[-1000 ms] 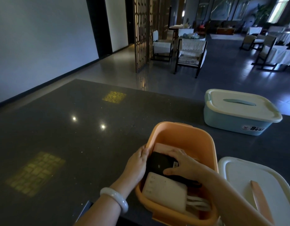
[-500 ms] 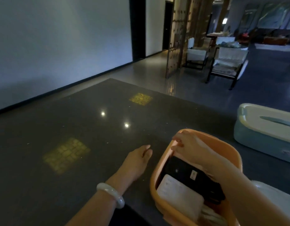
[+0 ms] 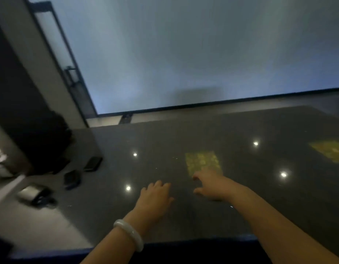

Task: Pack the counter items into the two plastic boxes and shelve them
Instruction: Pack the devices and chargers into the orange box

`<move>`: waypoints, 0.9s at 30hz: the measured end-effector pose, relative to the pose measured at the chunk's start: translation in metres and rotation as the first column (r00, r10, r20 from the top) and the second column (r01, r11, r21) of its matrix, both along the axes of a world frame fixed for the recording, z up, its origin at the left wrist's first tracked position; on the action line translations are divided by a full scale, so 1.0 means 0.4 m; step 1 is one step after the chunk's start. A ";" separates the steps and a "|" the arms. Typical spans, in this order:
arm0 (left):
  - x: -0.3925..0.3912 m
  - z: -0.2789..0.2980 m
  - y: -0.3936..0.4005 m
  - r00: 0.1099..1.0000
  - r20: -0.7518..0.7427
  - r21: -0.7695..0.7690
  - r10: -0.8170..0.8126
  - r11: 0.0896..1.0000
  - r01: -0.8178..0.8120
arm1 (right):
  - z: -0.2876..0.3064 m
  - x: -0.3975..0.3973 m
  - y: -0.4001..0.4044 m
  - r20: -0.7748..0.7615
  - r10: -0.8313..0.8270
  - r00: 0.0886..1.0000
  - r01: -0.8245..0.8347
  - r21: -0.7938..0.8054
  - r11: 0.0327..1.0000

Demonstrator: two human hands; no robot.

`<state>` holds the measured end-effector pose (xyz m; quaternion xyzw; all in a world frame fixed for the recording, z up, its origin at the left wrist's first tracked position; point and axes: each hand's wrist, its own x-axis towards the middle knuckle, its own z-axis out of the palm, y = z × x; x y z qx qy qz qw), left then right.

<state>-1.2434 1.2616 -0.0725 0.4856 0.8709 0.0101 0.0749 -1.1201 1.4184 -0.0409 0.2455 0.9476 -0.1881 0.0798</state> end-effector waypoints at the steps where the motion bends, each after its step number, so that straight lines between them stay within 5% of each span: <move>1: -0.039 -0.002 -0.042 0.999 0.003 0.005 0.054 0.999 -0.054 | 0.000 -0.056 -0.031 0.000 0.045 0.999 -0.045 -0.015 0.999; 16: -0.558 -0.061 -0.440 0.860 0.063 0.086 0.507 0.855 -0.511 | -0.038 -0.749 -0.356 0.036 0.382 0.924 -0.377 -0.089 0.922; 27: -0.805 -0.108 -0.565 0.594 0.101 0.166 0.798 0.575 -0.801 | -0.194 -1.086 -0.546 -0.037 0.246 0.969 -0.248 -0.210 0.946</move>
